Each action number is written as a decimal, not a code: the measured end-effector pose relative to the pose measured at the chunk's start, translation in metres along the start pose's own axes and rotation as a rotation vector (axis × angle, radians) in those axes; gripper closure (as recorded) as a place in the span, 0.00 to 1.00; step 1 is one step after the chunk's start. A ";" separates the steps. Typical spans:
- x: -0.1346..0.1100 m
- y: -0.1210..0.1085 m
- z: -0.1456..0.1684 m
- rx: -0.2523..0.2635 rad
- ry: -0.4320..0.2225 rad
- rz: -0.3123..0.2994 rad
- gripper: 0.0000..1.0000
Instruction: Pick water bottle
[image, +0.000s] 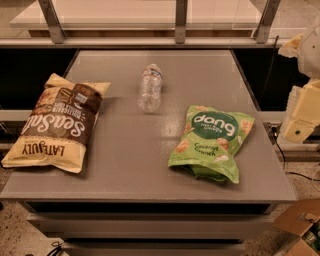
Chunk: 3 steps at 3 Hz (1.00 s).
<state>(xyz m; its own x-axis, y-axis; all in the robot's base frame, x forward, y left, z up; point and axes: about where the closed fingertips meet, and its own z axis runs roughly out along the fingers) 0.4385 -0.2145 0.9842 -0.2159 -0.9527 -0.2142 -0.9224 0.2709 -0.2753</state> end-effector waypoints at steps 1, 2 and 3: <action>0.000 0.000 0.000 0.000 0.000 0.000 0.00; -0.010 -0.008 0.002 0.018 -0.015 0.033 0.00; -0.033 -0.025 0.017 -0.001 -0.035 0.071 0.00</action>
Offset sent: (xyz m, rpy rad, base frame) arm 0.0277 0.0176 0.0022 0.0523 -0.0216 -0.0785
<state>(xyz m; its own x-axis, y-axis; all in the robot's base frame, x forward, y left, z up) 0.4738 -0.1873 0.9823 -0.2699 -0.9255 -0.2658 -0.9053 0.3379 -0.2575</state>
